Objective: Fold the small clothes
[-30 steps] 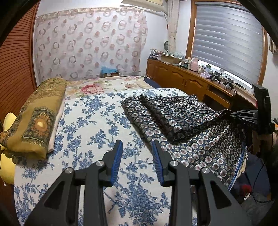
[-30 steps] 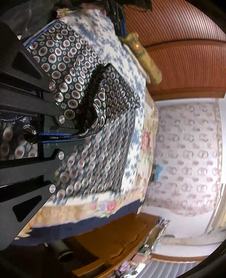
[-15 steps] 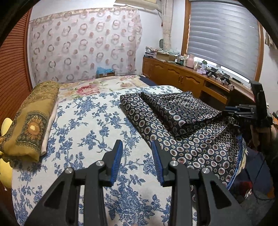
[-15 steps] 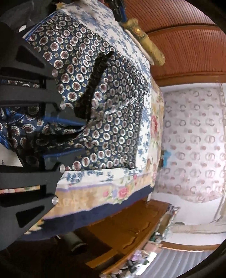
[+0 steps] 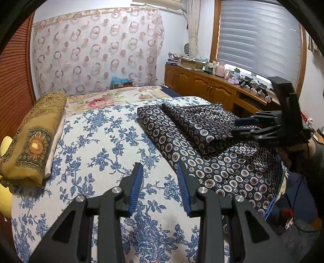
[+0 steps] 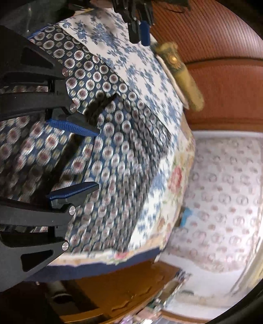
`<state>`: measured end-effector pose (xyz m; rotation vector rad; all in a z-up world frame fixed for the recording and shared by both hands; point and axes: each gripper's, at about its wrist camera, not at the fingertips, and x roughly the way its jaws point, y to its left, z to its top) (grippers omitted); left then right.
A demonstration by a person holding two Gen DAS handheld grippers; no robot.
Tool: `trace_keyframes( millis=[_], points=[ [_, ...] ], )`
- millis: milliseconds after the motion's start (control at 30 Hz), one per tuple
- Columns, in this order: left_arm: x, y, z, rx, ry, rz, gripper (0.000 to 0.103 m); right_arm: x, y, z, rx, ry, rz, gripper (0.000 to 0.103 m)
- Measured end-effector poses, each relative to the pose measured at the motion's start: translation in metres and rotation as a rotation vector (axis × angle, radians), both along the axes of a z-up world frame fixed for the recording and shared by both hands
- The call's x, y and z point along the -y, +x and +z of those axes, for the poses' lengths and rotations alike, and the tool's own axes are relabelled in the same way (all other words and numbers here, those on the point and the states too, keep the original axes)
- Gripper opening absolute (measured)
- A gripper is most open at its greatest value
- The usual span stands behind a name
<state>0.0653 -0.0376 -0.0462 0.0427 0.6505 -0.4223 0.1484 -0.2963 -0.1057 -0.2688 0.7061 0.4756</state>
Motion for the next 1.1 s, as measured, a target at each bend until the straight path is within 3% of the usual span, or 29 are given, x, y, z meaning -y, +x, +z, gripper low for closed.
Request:
trace_keyframes(
  millis=[433, 733, 800, 867, 933, 1100],
  points=[
    [0.005, -0.002, -0.005, -0.015, -0.006, -0.015, 0.033, -0.051, 0.019, -0.032, -0.129, -0.072, 0.139, 0.052],
    [0.007, -0.003, -0.006, -0.018, -0.004, -0.019, 0.033, -0.055, 0.020, -0.037, -0.118, -0.105, 0.151, 0.053],
    [0.007, -0.003, -0.006, -0.018, -0.003, -0.019, 0.033, -0.056, 0.021, -0.037, -0.113, -0.106, 0.152, 0.047],
    [0.007, -0.003, -0.006, -0.017, -0.004, -0.019, 0.033, -0.054, 0.022, -0.036, -0.099, -0.119, 0.140, 0.021],
    [0.007, -0.003, -0.006, -0.017, -0.004, -0.019, 0.033, -0.051, 0.025, -0.034, -0.088, -0.131, 0.115, 0.008],
    [0.007, -0.003, -0.006, -0.018, -0.003, -0.019, 0.033, -0.039, 0.031, -0.018, -0.051, -0.099, 0.080, 0.005]
  ],
)
